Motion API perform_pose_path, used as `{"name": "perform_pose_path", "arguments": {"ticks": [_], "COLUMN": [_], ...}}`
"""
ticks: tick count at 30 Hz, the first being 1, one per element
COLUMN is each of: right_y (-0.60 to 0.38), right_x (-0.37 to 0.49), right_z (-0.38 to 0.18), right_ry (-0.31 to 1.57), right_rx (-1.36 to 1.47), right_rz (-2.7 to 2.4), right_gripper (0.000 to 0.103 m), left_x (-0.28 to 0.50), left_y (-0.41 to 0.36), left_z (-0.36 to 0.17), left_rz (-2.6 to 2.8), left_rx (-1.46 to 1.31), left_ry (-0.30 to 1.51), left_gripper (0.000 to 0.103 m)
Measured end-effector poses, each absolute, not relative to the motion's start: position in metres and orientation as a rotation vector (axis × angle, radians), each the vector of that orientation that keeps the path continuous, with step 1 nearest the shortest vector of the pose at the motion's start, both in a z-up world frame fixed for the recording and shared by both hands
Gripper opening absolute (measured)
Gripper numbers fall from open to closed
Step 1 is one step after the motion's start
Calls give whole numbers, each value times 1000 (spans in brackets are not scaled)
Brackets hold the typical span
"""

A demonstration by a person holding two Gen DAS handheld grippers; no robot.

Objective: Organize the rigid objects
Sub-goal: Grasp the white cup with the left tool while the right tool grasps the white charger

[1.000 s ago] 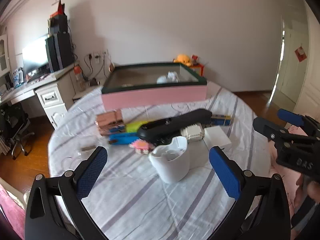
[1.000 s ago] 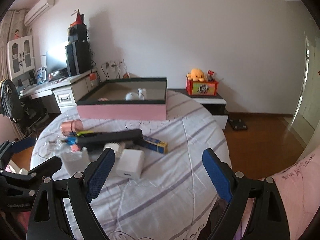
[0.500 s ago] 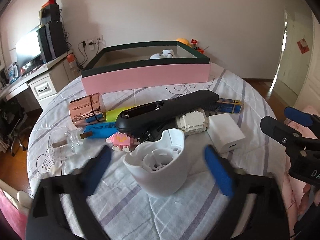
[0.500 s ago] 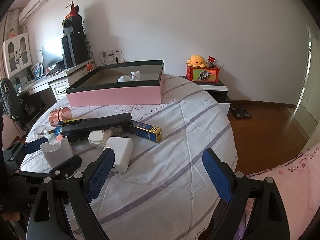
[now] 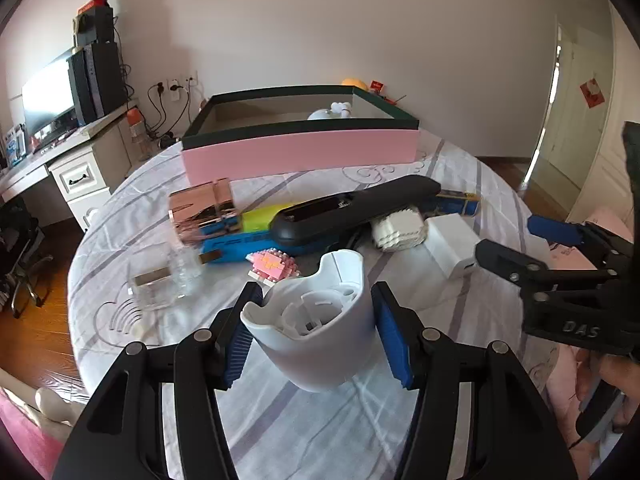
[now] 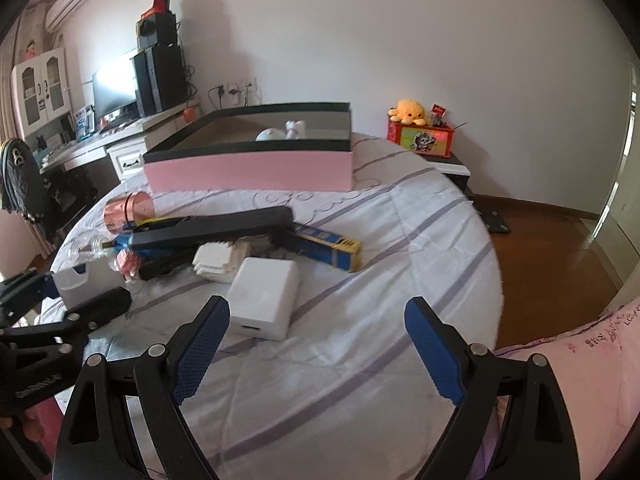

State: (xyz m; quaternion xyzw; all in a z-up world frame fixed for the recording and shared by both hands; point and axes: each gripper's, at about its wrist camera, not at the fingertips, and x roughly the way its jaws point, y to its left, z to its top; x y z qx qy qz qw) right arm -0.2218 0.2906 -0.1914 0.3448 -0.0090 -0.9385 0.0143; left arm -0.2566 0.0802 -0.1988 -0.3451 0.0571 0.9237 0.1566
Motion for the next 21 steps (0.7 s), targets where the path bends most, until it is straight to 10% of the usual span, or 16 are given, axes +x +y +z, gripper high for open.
{"name": "perform_pose_path", "arguments": {"ticks": [13,15,21], "right_y": [272,272,275], "right_x": [-253,-254,-251], "right_z": [-211,-213,-212], "right_ry": [9,-9,-4], "right_rx": [1161,1171,1190], "right_rz": [-2863,-2853,-2826], "right_gripper": [90,65,41], "left_x": [-254,-254,-253], "left_y": [68,68,70], "left_z": [-194,-194,-195], "left_rz": [2645,2644,2644], "left_rx": [-965,-968,-972], "left_ry": [174,174,189], "left_gripper": [57,57,57]}}
